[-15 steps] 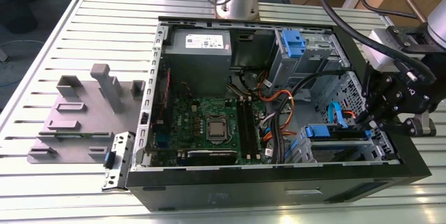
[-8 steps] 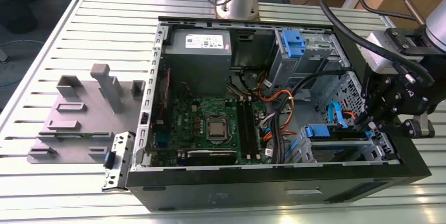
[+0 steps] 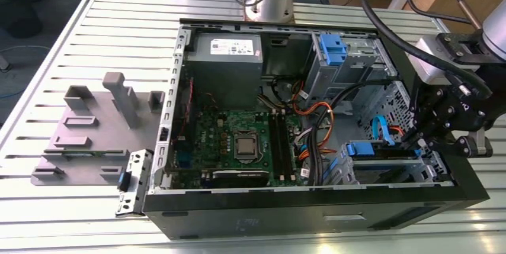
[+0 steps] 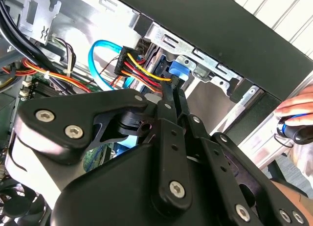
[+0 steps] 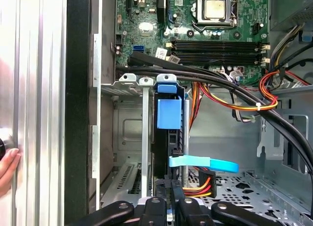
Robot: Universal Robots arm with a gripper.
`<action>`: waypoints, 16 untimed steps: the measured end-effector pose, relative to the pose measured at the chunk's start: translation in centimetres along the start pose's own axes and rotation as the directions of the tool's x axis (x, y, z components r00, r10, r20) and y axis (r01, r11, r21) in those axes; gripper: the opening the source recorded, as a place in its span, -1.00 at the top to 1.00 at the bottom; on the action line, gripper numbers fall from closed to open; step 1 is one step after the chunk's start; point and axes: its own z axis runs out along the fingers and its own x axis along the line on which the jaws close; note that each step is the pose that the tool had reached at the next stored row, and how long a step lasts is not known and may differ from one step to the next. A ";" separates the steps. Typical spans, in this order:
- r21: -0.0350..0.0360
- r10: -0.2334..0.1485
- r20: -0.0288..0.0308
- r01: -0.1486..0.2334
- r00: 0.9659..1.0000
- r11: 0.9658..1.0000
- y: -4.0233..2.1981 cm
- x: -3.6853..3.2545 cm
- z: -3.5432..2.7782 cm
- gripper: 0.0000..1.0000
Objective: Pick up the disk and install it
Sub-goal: 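Insert the second disk wire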
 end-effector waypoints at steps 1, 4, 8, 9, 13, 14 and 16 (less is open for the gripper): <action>0.000 0.000 0.000 0.000 1.000 1.000 0.00 0.00 0.00 0.67; 0.000 0.000 0.000 0.000 1.000 1.000 0.00 0.00 0.01 0.67; 0.000 0.000 0.000 0.000 1.000 1.000 0.00 0.00 0.01 0.54; 0.000 0.000 0.000 0.000 1.000 1.000 0.00 0.00 0.00 0.40; 0.000 0.000 -0.001 0.000 1.000 1.000 0.00 0.00 0.16 0.40; 0.000 0.000 -0.001 0.000 1.000 1.000 0.00 0.00 0.25 0.40; 0.000 0.000 -0.002 0.000 1.000 1.000 0.00 0.00 0.39 0.40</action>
